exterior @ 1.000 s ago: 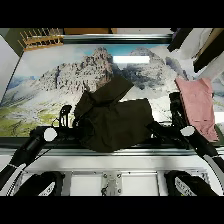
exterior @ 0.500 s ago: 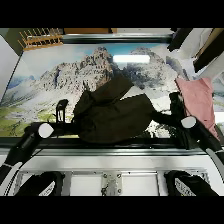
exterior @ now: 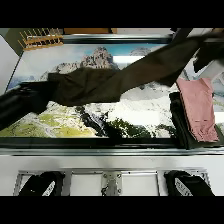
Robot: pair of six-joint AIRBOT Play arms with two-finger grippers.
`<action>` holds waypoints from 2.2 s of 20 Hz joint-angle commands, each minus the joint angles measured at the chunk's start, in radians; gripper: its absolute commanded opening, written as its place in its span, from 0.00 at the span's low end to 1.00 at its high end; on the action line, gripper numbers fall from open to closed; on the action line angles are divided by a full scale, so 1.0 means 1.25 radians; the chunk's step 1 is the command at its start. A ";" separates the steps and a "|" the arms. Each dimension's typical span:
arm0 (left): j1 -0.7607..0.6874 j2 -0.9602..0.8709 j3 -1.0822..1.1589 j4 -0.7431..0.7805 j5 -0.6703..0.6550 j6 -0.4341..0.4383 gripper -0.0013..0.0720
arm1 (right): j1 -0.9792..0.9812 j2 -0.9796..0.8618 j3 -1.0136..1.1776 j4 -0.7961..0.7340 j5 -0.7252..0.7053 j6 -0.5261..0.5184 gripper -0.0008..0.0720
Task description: Fold the clothes and pants, and hang the long-sleeved shirts on hangers.
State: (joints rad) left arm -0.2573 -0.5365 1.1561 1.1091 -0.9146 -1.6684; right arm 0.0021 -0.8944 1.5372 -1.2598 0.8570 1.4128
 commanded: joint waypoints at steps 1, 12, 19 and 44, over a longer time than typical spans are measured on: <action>-0.072 0.088 0.083 -0.071 0.015 -0.036 0.03 | 0.000 0.036 0.179 -0.022 0.008 0.000 0.01; -0.185 -0.022 0.095 -0.018 -0.081 -0.233 0.03 | 0.001 0.005 0.209 0.108 -0.083 0.000 0.01; -0.127 -0.300 -0.001 0.184 -0.030 -0.332 0.04 | 0.067 -0.354 0.209 0.093 0.008 -0.021 0.01; 0.158 -0.787 0.074 0.180 -0.013 -0.101 0.04 | 0.073 -0.187 -0.537 0.029 0.073 0.016 0.01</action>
State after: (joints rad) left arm -0.0624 -1.5356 1.3529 1.3350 -0.9398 -1.8221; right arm 0.0910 -1.1946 1.1088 -1.2671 0.9981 1.4322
